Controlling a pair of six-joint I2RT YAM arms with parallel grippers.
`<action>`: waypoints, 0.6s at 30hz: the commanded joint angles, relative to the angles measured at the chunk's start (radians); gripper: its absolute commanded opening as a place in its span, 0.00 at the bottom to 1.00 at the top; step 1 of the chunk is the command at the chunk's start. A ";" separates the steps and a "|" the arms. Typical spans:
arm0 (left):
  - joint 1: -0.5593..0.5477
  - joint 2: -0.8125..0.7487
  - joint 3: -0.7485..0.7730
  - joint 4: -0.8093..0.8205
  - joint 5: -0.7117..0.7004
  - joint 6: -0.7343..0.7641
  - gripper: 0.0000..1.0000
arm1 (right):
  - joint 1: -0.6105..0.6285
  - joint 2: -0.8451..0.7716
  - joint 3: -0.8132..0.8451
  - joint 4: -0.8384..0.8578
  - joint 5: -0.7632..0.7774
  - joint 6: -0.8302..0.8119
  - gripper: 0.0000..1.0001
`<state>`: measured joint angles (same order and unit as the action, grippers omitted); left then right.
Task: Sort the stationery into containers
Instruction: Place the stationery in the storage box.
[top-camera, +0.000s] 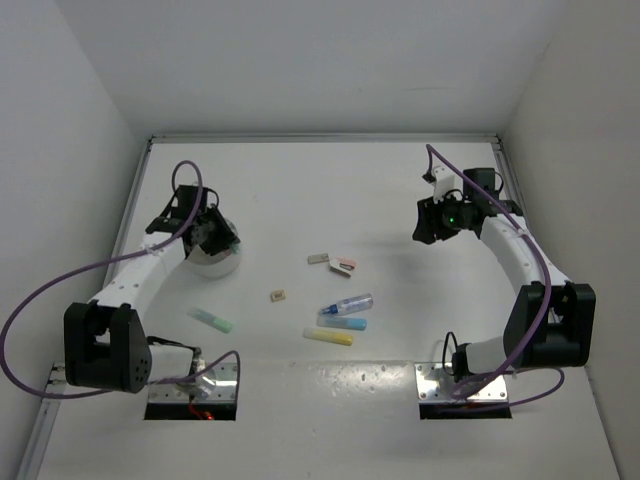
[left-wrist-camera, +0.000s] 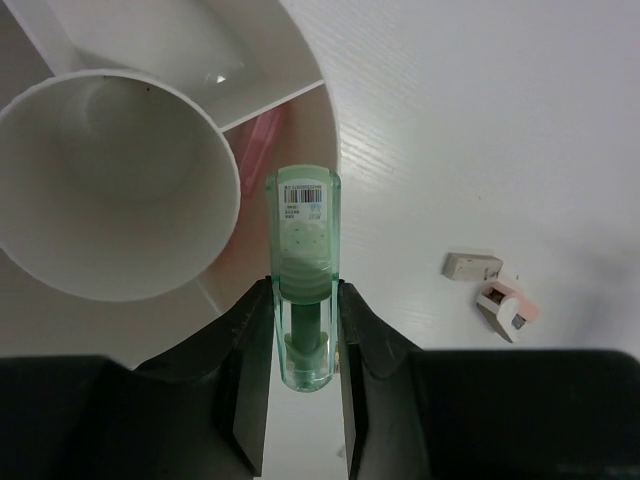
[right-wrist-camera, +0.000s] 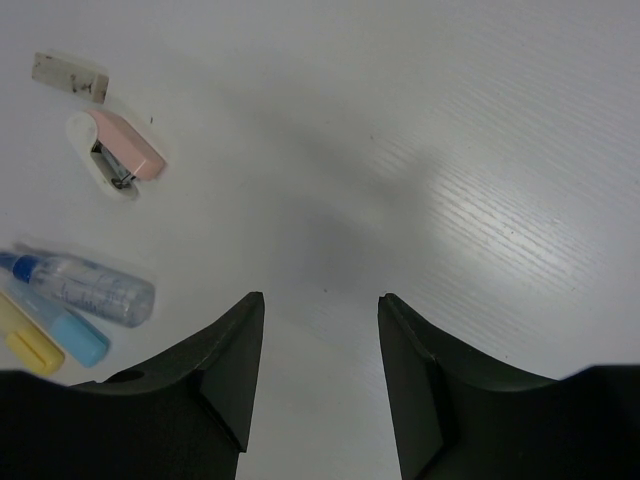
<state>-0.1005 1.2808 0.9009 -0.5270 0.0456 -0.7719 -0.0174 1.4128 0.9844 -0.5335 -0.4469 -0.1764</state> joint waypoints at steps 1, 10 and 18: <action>0.042 -0.015 -0.016 0.021 0.068 -0.009 0.05 | -0.001 -0.032 0.042 0.010 -0.018 -0.005 0.50; 0.113 0.003 -0.036 0.039 0.092 0.000 0.17 | -0.001 -0.032 0.042 0.010 -0.018 -0.005 0.50; 0.134 0.003 -0.036 0.039 0.111 0.010 0.47 | -0.001 -0.032 0.042 0.010 -0.018 -0.005 0.50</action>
<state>0.0196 1.2831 0.8658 -0.5137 0.1410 -0.7685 -0.0174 1.4128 0.9844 -0.5335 -0.4469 -0.1764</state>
